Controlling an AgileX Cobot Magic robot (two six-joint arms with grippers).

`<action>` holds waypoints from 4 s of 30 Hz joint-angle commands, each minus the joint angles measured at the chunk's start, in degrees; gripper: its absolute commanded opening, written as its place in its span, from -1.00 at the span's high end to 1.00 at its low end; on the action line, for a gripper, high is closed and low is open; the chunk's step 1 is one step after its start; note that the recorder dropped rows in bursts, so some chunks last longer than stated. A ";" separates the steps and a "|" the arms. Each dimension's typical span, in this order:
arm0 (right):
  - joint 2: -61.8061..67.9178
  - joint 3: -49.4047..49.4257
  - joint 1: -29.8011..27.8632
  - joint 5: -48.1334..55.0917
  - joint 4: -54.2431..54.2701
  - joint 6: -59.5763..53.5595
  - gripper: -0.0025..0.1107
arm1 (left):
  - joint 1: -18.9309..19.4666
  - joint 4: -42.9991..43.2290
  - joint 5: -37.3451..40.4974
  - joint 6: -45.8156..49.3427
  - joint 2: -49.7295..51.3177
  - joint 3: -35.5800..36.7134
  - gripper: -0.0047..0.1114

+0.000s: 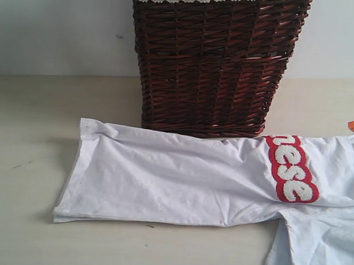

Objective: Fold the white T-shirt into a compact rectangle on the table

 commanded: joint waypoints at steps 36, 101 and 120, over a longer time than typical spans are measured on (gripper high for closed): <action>28.10 21.25 -0.25 -2.76 18.17 -23.65 0.96 | 0.97 0.70 16.11 1.65 -11.86 5.61 0.90; 71.26 -10.04 38.38 5.54 17.16 -33.31 0.93 | 0.97 0.70 16.11 1.65 -11.86 5.61 0.90; 87.27 -10.83 48.63 -23.57 33.02 -42.56 0.84 | 0.97 0.70 16.11 1.65 -11.86 5.61 0.90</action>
